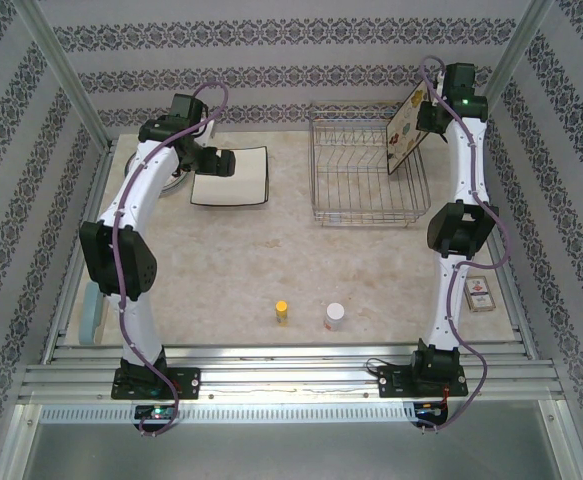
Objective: Unload the plates from the dish rack
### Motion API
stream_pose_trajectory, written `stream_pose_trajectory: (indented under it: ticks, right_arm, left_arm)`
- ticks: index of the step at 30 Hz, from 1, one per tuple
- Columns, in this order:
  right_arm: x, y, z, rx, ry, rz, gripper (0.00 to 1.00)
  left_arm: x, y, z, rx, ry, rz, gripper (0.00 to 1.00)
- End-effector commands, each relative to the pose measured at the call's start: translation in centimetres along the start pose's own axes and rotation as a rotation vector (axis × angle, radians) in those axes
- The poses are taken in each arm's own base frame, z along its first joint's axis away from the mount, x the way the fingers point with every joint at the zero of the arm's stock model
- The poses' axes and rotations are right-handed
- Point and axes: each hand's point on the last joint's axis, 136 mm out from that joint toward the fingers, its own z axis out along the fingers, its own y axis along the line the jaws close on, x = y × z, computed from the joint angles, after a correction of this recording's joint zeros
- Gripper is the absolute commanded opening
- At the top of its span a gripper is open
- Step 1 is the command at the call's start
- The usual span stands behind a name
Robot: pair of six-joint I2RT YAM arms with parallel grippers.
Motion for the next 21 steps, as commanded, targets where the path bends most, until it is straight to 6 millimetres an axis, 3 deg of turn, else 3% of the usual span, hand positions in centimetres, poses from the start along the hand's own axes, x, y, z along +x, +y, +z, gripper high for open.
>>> stream_pose_trajectory:
  ticks: [1,14,21]
  right_arm:
    - [-2.0,2.3,-2.4,-0.032,-0.072,0.013,0.0]
    - [-6.6,3.7,-11.9,-0.036,-0.256,0.001,0.0]
    - [-7.4,3.8,-17.0,-0.017,-0.312,-0.025,0.0]
  left_arm:
    - [0.1,1.0,0.2,-0.033,0.022,0.003,1.0]
    - [-0.2,2.4,1.1,-0.113,0.04,-0.014,1.0]
    - [-0.6,2.5,1.4,-0.119,0.026,-0.024,1.0]
